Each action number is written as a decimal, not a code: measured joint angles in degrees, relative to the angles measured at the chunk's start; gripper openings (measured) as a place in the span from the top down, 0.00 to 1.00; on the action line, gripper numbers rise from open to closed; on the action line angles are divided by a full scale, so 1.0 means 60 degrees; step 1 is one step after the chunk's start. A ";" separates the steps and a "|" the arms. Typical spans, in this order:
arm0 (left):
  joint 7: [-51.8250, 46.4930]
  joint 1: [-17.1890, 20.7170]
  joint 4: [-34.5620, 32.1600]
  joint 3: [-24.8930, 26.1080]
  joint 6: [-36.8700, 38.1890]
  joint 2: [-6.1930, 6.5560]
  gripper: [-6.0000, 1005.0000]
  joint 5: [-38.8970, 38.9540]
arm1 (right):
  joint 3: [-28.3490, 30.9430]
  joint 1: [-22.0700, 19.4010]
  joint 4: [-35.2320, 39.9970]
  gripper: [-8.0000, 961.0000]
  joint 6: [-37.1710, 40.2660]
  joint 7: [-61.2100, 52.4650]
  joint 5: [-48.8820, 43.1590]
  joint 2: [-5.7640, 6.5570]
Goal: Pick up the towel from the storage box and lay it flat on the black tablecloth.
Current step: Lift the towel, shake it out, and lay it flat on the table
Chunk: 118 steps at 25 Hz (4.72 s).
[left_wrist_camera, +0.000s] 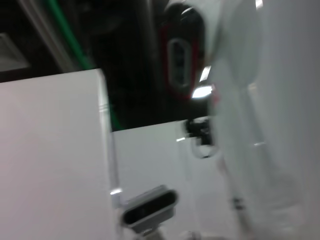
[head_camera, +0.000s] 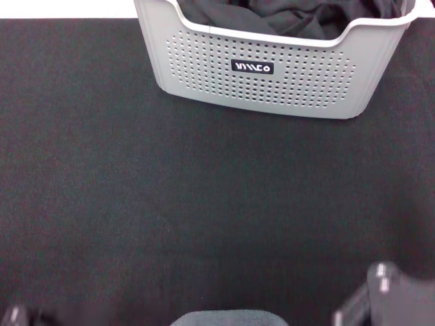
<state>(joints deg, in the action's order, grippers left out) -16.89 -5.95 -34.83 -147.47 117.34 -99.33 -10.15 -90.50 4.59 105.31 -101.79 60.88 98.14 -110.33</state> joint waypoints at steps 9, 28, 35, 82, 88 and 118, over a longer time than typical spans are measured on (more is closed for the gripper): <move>-0.1680 -0.1073 0.3687 0.2649 -0.0100 -0.1896 0.98 0.0454 | 0.1605 0.0904 -0.3904 0.98 0.0476 0.0949 -0.1036 -0.0619; 0.0010 -0.4159 0.5715 0.5678 -0.3658 -0.3361 0.97 0.0535 | 0.3883 0.4343 -1.0254 0.98 0.3301 0.3384 -0.2781 -0.0621; 0.1548 -0.4108 0.4886 0.5736 -0.5755 -0.3441 0.97 0.0670 | 0.3847 0.4583 -1.0282 0.98 0.4433 0.3110 -0.3502 -0.0693; 0.4569 -0.3621 0.3989 0.5519 -0.8811 -0.3572 0.97 0.2078 | 0.3848 0.4869 -1.0453 0.98 0.6707 0.3659 -0.4406 -0.0886; 0.4573 -0.3679 0.3868 0.5510 -0.8777 -0.3572 0.97 0.2010 | 0.3860 0.4873 -1.0460 0.98 0.6673 0.3414 -0.4439 -0.0864; 0.4712 -0.3687 0.3627 0.5506 -0.9942 -0.3572 0.81 0.2107 | 0.3938 0.4434 -1.0276 0.84 0.7096 0.2730 -0.4379 -0.0819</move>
<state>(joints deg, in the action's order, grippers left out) 11.38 -28.07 -13.07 -114.43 57.69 -120.76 2.49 -66.87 31.20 43.65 -59.22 77.26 71.87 -115.24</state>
